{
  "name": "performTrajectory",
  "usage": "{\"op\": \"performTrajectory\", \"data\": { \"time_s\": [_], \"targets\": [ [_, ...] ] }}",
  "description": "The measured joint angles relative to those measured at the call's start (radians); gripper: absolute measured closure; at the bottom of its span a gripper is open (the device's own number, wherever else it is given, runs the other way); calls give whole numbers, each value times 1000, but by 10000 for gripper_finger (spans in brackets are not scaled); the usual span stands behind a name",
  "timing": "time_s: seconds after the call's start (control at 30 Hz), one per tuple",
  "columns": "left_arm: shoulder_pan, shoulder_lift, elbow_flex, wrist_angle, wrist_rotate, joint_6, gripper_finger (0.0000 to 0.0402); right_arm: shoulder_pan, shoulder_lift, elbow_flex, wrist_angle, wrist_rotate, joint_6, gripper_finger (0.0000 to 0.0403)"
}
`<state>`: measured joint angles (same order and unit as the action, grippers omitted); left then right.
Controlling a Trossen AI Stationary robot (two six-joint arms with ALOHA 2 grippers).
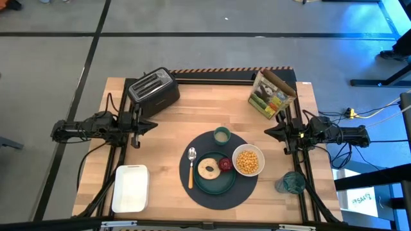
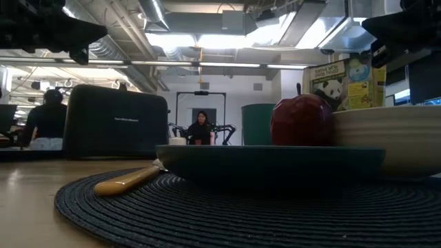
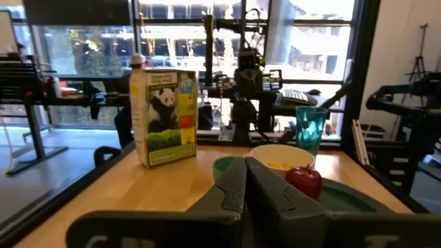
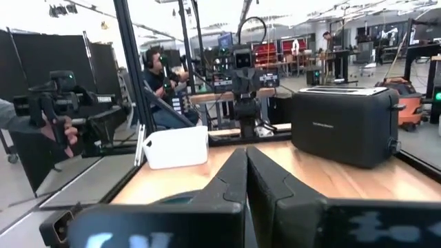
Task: Arrange a breakfast setting
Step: Return to Home Position
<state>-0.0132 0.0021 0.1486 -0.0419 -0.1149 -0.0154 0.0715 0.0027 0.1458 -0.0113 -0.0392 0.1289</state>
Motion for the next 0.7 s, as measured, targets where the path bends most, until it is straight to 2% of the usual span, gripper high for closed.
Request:
{"op": "performTrajectory", "data": {
  "time_s": [0.13, 0.3, 0.43, 0.6, 0.7],
  "targets": [
    [0, 0, -27, 7, 13, 0, 399, 0, 0, -5, 18, -3, -3, 403],
    [0, 0, -128, 161, 30, -44, 399, 0, 0, -53, 77, -6, 25, 403],
    [0, 3, -141, 173, 50, -61, 399, 0, 0, -101, 142, -9, 30, 403],
    [0, 0, -133, 164, 99, -80, 399, 0, 0, -109, 58, -142, 97, 403],
    [0, 0, -133, 125, 123, -81, 399, 1, 1, -110, 24, -114, 87, 403]
  ]
}}
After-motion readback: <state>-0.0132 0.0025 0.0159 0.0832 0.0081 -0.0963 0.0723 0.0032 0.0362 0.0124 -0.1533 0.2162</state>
